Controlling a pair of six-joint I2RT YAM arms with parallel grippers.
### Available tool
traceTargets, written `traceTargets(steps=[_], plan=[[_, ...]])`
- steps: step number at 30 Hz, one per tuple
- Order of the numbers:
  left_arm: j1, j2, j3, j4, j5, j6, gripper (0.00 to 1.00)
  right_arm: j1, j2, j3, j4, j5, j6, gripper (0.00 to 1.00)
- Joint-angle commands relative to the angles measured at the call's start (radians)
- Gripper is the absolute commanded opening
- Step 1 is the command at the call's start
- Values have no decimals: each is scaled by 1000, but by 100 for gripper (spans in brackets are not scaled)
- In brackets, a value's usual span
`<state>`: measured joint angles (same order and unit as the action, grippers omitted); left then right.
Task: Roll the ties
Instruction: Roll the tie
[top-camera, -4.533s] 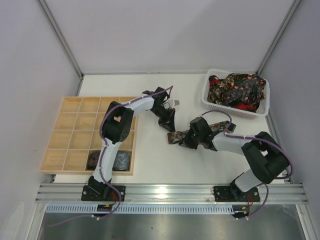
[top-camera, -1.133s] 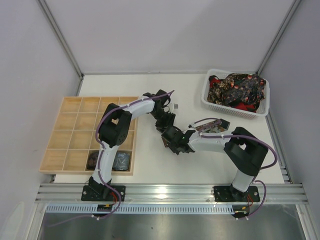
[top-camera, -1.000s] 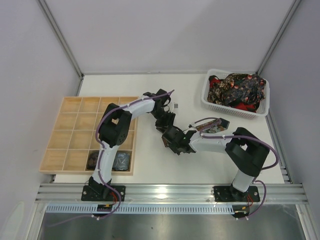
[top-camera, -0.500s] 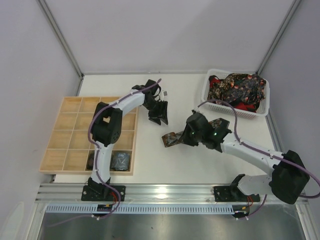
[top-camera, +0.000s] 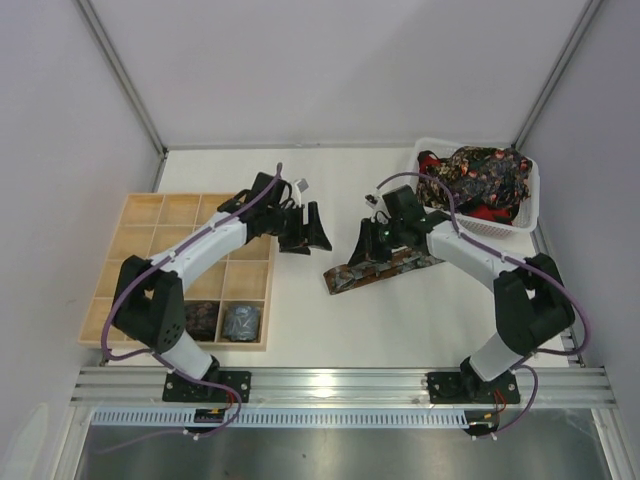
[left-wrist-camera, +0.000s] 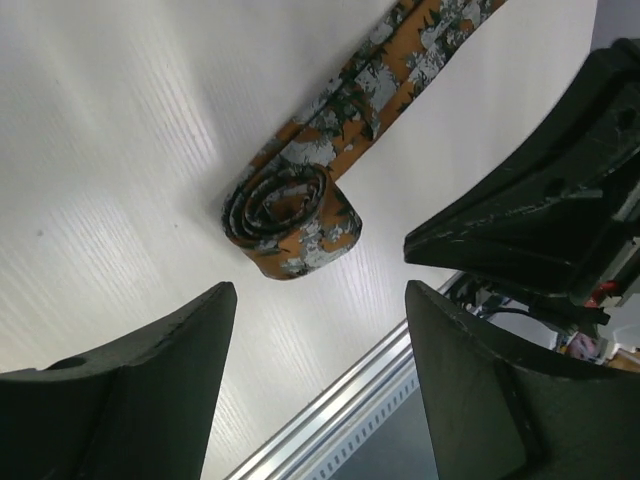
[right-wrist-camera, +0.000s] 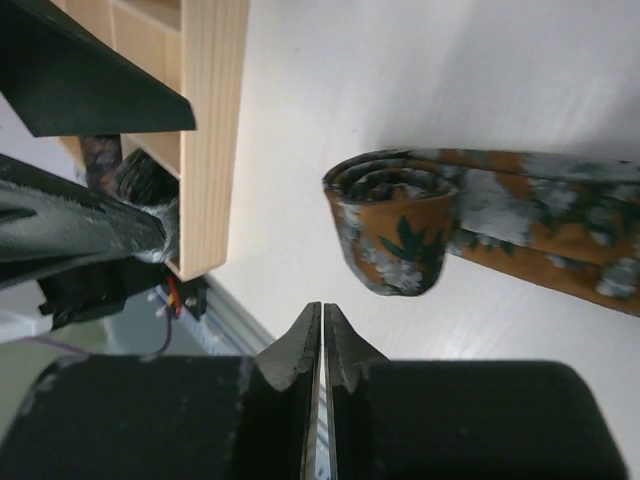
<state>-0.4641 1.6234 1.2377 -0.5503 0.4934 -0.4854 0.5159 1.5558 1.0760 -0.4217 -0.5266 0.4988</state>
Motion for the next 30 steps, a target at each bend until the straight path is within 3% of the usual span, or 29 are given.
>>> traceTargets(steps=[1,16,26,30], plan=[[5,-79,-116,133,42,-131,74,4,72,68,4,-193,-54,8],[-50,-135,-332,362,82,-294,82,-31,242,55,126,-185,-9,6],[-51,-161,-348,328,59,-265,82,-28,179,64,68,-102,-42,6],[-51,-174,-336,309,39,-252,82,2,159,107,55,-154,-42,7]])
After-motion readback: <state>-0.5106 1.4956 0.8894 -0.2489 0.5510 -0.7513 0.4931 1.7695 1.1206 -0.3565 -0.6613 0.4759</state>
